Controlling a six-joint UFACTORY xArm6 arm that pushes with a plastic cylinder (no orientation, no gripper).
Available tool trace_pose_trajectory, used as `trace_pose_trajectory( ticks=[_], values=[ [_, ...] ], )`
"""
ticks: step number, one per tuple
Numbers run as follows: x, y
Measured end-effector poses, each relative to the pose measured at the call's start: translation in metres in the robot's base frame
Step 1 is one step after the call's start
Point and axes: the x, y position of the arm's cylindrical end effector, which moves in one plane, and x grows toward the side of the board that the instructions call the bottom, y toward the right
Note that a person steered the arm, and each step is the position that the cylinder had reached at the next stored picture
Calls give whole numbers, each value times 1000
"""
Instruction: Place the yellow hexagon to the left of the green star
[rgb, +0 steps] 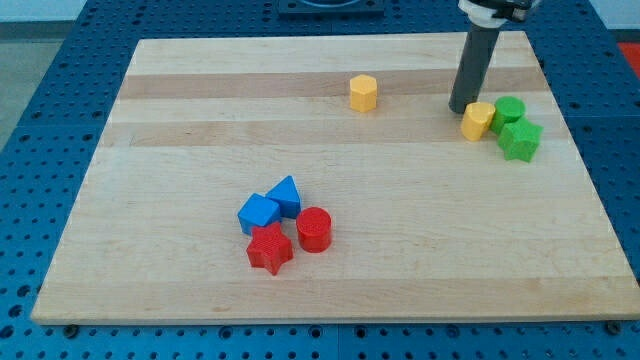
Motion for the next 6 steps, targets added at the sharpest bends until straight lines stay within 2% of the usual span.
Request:
trace_pose_trajectory(
  ticks=[3,4,6],
  values=[
    [-74,-90],
    [-73,-131],
    [-31,-135]
  ],
)
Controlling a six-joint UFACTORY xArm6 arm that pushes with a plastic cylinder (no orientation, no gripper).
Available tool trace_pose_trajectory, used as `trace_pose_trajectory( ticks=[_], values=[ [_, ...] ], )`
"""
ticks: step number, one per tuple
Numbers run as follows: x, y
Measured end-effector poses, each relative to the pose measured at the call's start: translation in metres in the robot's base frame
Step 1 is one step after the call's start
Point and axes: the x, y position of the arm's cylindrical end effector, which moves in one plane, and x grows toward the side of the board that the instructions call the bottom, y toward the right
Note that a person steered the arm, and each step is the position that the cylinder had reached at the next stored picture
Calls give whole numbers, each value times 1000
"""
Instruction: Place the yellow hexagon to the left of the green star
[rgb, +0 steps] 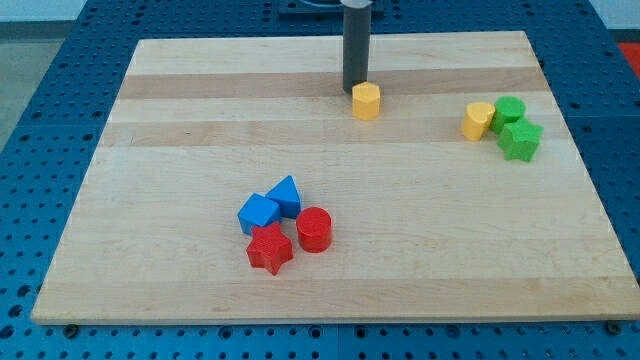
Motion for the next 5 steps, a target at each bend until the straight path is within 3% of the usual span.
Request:
trace_pose_trajectory(
  ticks=[4,5],
  values=[
    [105,8],
    [111,24]
  ],
)
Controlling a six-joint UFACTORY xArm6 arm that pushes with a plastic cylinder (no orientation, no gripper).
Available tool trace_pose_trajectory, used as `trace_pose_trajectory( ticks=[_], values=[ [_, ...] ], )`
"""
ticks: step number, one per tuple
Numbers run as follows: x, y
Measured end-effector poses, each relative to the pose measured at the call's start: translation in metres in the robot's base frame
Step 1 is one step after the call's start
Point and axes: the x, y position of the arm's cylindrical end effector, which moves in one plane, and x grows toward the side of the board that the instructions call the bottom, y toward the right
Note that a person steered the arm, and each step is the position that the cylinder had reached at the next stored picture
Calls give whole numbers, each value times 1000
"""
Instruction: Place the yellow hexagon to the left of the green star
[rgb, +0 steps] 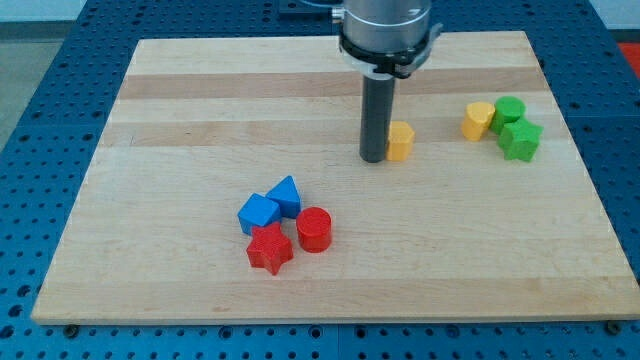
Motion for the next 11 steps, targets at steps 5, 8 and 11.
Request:
trace_pose_trajectory(
  ticks=[5,8,11],
  values=[
    [-41,7],
    [12,53],
    [14,87]
  ],
)
